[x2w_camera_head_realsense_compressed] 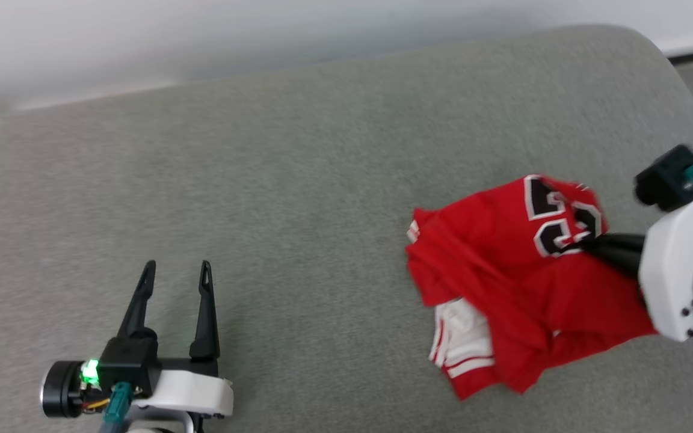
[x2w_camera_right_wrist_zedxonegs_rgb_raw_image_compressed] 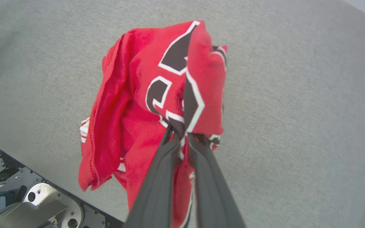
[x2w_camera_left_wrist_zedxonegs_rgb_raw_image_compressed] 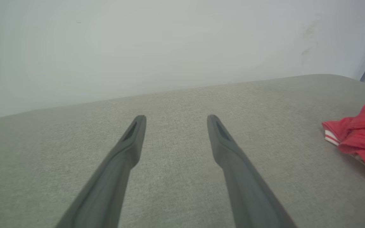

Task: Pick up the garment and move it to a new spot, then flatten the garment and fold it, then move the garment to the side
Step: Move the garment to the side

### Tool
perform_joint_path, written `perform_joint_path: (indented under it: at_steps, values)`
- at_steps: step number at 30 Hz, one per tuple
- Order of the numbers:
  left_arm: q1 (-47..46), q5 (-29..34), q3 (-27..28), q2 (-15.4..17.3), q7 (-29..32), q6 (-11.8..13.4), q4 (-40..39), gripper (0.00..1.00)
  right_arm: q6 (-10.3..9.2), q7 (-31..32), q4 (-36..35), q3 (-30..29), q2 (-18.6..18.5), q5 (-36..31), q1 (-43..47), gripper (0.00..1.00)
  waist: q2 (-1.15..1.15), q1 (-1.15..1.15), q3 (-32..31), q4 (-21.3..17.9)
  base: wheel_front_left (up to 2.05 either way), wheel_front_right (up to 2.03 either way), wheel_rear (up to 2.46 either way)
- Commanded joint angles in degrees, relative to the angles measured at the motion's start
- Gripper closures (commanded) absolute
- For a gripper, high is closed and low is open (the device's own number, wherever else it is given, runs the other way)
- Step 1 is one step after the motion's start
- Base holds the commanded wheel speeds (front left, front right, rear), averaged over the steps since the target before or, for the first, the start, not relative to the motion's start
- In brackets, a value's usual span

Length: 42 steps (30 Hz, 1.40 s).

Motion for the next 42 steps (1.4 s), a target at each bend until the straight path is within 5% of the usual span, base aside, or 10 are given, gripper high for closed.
perform_joint_path:
  at_steps: [1,12,23,31,32,33,42]
  values:
    - [-1.2,0.6,0.3,0.7,-0.1,-0.5,-0.5,0.00,-0.02,-1.0,1.2,-0.6,-1.1,-0.8,-1.8,1.00,0.00,0.00,4.7,-5.0,0.00,0.00,0.00]
    - [-6.3,1.9,0.6,3.7,-0.1,-1.8,-2.8,0.00,-0.03,-7.4,17.6,-6.1,-5.4,-6.1,-8.5,1.00,0.00,0.00,14.3,-5.7,0.00,0.00,0.00]
    - [-8.9,2.1,0.7,5.8,-0.1,-1.4,-4.7,0.00,-0.04,-11.7,36.3,-16.3,-1.8,-13.5,-14.9,1.00,0.00,0.00,21.1,-3.4,0.00,0.00,0.00]
    - [-8.7,1.7,0.2,5.8,0.0,-0.8,-4.9,0.00,-0.03,-13.1,43.9,-20.5,2.2,-18.0,-16.5,1.00,0.00,0.00,20.5,-2.9,0.00,0.00,0.00]
    - [-8.4,1.6,0.1,5.6,0.0,-0.7,-4.8,0.00,-0.03,-12.9,44.4,-20.6,2.6,-18.6,-16.3,0.56,0.00,0.00,20.0,-2.9,0.00,0.00,0.00]
    - [-8.2,1.5,-0.1,5.5,0.0,-0.6,-4.7,0.00,-0.03,-13.2,44.7,-20.8,2.6,-19.4,-16.2,0.00,0.00,0.00,19.4,-2.9,0.00,0.00,0.00]
    - [-5.4,0.7,-0.8,3.6,0.0,0.0,-3.7,0.00,-0.05,-26.1,43.0,-23.7,2.5,-29.4,-15.9,0.00,0.00,0.00,10.2,-1.5,0.00,0.00,0.00]
